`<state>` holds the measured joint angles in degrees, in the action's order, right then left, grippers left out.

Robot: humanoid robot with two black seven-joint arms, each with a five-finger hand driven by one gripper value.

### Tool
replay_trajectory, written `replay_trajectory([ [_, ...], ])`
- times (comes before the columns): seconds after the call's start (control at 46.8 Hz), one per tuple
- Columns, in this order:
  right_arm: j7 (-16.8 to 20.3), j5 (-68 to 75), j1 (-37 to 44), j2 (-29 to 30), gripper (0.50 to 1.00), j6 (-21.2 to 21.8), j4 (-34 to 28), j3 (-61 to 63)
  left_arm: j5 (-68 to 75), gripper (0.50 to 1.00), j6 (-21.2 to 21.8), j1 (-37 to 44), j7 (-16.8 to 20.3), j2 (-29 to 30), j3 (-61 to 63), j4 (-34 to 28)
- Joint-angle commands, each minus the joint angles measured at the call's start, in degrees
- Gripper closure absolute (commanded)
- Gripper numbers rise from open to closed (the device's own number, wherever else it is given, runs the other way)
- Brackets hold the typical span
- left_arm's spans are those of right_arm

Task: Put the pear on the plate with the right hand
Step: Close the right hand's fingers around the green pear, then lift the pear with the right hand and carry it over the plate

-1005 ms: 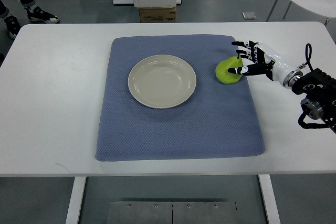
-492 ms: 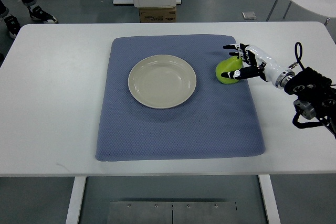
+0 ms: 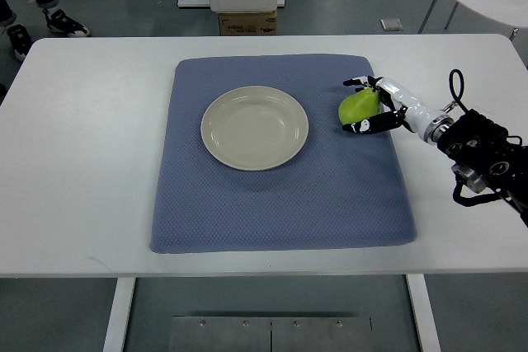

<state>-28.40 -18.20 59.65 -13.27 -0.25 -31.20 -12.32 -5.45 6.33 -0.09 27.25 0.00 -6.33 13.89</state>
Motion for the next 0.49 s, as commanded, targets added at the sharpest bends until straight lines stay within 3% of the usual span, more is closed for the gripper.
replay_trajectory([
  [0.0, 0.01, 0.01, 0.2, 0.0, 0.649, -1.41, 0.0, -1.39, 0.0, 0.5, 0.0, 0.0, 0.0, 0.0, 0.0, 0.0],
  [0.171, -0.08, -0.52, 1.26, 0.26, 0.745, -4.58, 0.0, -5.97, 0.0, 0.5, 0.0, 0.0, 0.0, 0.0, 0.0, 0.0],
  [0.235, 0.01, -0.52, 1.35, 0.35, 0.856, -4.67, -0.09, -5.97, 0.0, 0.5, 0.0, 0.0, 0.0, 0.0, 0.0, 0.0],
  [0.299, 0.01, -0.69, 1.52, 0.35, 1.0, -4.67, -0.09, -6.14, 0.0, 0.5, 0.0, 0.0, 0.0, 0.0, 0.0, 0.0],
  [0.471, 0.01, -1.49, 1.52, 0.35, 1.0, -4.58, -0.09, -7.37, 0.0, 0.5, 0.0, 0.0, 0.0, 0.0, 0.0, 0.0],
])
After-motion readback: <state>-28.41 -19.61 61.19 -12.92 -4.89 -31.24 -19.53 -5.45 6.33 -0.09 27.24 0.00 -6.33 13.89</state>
